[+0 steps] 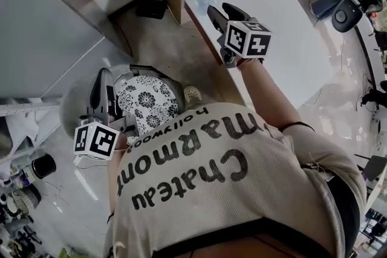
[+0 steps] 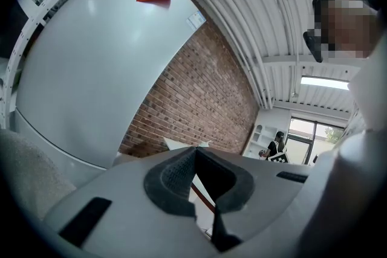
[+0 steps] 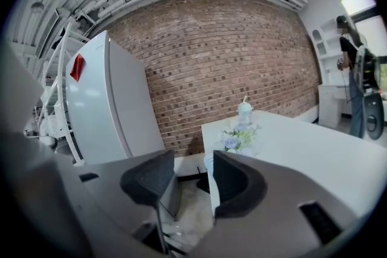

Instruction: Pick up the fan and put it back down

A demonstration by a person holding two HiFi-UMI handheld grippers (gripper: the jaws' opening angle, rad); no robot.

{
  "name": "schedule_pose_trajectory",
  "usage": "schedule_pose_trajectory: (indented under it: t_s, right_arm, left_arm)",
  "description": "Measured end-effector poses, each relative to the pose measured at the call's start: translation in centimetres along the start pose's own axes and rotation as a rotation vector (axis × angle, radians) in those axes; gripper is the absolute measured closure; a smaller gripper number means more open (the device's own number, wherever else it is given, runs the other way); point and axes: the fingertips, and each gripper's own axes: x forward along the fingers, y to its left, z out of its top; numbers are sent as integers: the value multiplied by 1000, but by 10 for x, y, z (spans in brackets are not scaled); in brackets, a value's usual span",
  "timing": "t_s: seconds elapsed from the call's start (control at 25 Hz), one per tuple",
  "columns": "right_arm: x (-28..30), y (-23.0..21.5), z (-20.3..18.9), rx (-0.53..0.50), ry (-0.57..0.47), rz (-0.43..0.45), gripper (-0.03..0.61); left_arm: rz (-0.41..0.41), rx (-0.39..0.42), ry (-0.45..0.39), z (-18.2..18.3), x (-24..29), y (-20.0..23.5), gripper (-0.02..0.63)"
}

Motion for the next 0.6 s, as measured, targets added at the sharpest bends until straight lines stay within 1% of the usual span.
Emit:
schedule_pose_trajectory:
  t_s: [0.36,0.6]
  right_arm:
    - [45,-23,3,-19,28,0,359]
    - [70,-40,-4,3,45,6,345]
  left_arm:
    - [51,3,-2,4,25,11,614]
    - [64,9,19,2,49,14,614]
